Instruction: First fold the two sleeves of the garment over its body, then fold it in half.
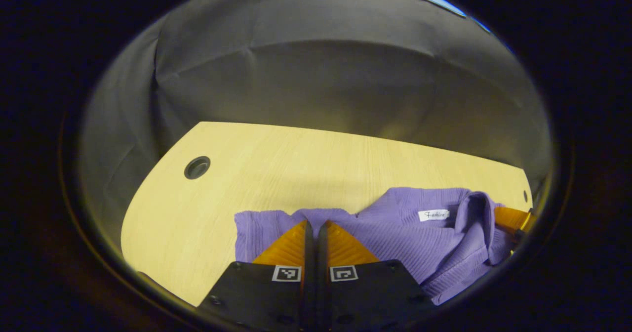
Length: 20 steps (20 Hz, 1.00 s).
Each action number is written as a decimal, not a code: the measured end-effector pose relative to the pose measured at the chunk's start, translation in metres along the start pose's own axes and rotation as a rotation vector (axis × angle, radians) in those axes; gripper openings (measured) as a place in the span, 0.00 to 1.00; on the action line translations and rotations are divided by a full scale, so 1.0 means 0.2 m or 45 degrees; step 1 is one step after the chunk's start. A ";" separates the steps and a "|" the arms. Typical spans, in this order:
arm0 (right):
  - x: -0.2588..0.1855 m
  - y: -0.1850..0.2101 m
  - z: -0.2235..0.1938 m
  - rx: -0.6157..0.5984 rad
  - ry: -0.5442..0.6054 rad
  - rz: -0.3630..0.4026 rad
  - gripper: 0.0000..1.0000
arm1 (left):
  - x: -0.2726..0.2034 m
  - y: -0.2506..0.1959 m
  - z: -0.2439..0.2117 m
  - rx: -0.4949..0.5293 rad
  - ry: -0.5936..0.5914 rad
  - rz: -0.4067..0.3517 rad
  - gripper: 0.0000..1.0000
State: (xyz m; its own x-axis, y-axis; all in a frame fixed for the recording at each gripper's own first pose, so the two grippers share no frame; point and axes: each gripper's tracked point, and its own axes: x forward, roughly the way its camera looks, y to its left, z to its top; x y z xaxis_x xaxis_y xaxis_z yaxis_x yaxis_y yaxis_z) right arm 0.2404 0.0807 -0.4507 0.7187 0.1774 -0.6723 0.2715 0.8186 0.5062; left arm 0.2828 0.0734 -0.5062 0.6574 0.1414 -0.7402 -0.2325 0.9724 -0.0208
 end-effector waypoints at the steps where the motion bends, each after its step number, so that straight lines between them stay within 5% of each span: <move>1: -0.01 0.00 0.00 -0.032 -0.010 0.000 0.02 | 0.00 0.00 -0.01 0.013 -0.014 0.007 0.07; 4: -0.03 0.01 0.00 -0.037 0.003 0.037 0.07 | -0.01 -0.02 -0.01 0.019 -0.035 -0.028 0.10; 5: -0.04 0.03 0.00 -0.028 0.006 0.054 0.29 | -0.01 -0.01 -0.01 0.012 -0.032 -0.038 0.10; 6: -0.05 0.03 0.00 -0.022 0.012 0.048 0.37 | -0.02 0.02 -0.02 0.006 -0.023 -0.031 0.17; 8: -0.09 0.07 0.04 -0.030 -0.012 0.076 0.41 | -0.06 0.02 0.00 -0.032 -0.051 -0.062 0.41; 10: -0.21 0.12 0.10 -0.091 -0.067 0.082 0.81 | -0.19 0.05 0.05 -0.026 -0.106 -0.077 0.77; 11: -0.27 0.12 0.13 -0.136 -0.091 0.068 0.93 | -0.26 0.05 0.08 -0.013 -0.129 -0.094 0.95; 20: -1.11 0.36 0.39 -0.353 -0.306 0.131 0.94 | -1.18 0.04 0.38 0.027 -0.361 -0.199 0.96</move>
State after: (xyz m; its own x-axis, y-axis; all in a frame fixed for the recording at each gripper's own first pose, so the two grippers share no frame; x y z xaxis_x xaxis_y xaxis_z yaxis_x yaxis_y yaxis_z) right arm 0.1498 0.0574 -0.2232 0.8717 0.1602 -0.4632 0.0302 0.9257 0.3771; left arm 0.1803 0.0610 -0.2798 0.8582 0.0329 -0.5123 -0.0998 0.9896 -0.1036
